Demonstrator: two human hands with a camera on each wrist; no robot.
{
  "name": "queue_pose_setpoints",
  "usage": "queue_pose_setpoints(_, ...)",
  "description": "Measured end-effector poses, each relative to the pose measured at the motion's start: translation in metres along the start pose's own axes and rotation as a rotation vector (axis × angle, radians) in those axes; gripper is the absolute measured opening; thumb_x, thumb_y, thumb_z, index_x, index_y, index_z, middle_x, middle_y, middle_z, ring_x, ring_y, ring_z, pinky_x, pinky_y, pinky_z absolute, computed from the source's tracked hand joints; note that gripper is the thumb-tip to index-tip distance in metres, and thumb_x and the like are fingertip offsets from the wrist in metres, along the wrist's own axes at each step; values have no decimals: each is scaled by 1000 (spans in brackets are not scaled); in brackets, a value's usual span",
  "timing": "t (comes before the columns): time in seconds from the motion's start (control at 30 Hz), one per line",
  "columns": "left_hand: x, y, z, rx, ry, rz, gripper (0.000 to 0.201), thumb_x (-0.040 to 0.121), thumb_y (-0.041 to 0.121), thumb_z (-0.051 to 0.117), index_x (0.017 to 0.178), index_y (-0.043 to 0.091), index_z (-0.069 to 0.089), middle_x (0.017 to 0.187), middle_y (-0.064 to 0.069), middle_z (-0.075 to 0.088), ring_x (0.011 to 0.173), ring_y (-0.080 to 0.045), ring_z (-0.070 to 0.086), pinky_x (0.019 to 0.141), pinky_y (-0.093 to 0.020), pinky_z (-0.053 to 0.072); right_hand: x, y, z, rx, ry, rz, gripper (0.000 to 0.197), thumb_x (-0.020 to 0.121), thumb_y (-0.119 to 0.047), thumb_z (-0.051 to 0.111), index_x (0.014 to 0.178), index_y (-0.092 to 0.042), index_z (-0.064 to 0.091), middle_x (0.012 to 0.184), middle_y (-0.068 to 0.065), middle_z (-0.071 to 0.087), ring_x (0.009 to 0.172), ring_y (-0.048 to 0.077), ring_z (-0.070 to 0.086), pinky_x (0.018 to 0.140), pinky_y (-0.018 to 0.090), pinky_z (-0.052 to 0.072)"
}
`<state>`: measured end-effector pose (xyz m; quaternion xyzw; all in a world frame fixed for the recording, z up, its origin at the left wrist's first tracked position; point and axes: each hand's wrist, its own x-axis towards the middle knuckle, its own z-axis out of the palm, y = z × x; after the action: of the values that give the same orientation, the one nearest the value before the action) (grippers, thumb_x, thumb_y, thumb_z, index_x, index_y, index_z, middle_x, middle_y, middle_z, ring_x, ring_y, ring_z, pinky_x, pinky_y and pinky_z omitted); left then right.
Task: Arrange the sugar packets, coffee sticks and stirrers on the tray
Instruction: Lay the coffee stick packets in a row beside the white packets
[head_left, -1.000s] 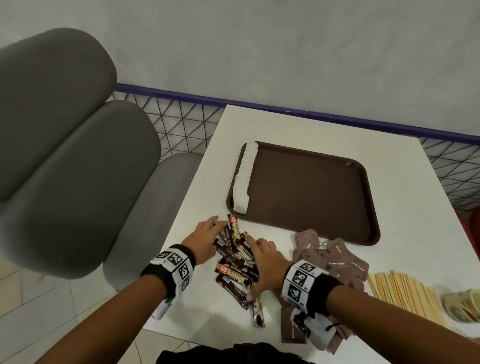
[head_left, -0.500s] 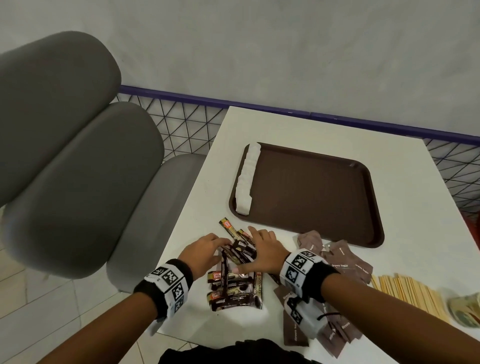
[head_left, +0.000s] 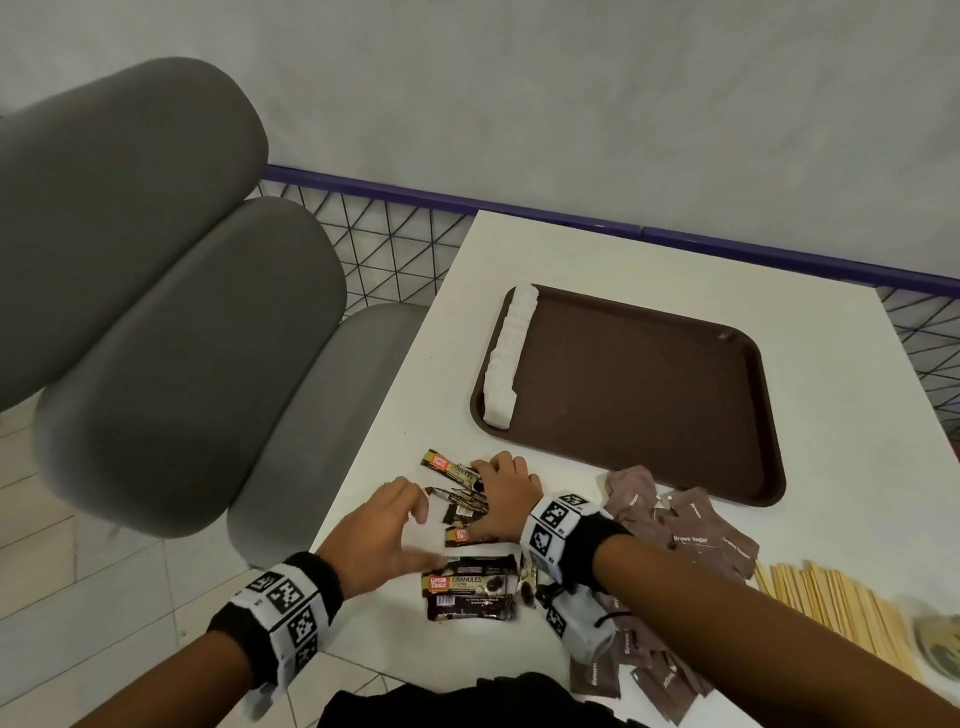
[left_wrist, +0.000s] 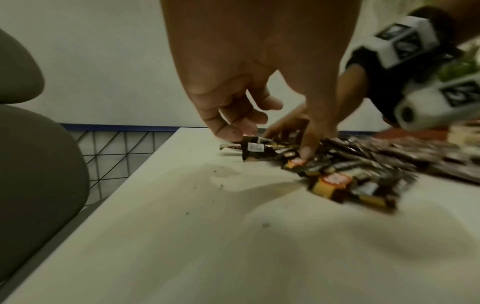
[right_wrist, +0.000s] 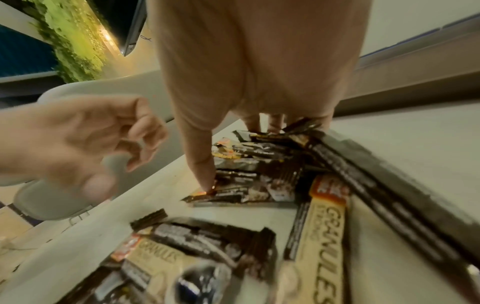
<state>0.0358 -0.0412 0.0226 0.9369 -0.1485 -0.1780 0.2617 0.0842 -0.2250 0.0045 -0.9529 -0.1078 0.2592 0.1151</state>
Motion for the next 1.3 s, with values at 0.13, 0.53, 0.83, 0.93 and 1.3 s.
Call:
queue_pose_setpoints(0.13,-5,6,15,253,-144,81,70,56,74,68,97,27,35,101,11,39,87,-10,36,67,-14,28,-2,7,-6,5,-77,-89,99,66,-49,75,143,-21,19,137,6,28,128,25,26,105,42,24)
queue_pose_setpoints(0.53,21,0,20,150,-92,49,33,81,41,64,83,24,35,90,10,48,79,-11,42,58,-10,29,-14,1,11,-252,-25,-169,117,59,-49,78,145,-14,7,143,13,23,128,32,28,108,47,26)
queue_pose_setpoints(0.83,38,-8,27,12,2,-54,21,85,25,64,89,19,45,85,5,49,75,-16,47,71,-27,42,1,-14,10,-210,54,-138,57,77,-18,63,125,-9,35,127,10,39,115,30,39,92,41,36)
queue_pose_setpoints(0.93,37,-12,25,-116,0,-53,25,84,19,66,104,11,55,84,10,49,77,-11,49,74,-21,43,5,-14,7,-219,147,-138,52,69,-24,71,113,-10,48,111,8,54,102,25,53,81,35,45)
queue_pose_setpoints(1.3,32,-21,-6,-337,168,39,38,80,64,52,83,26,53,80,8,58,74,-5,51,67,-18,43,-3,19,-52,568,-37,-132,41,80,-8,62,113,-10,37,92,6,52,79,23,53,65,27,39)
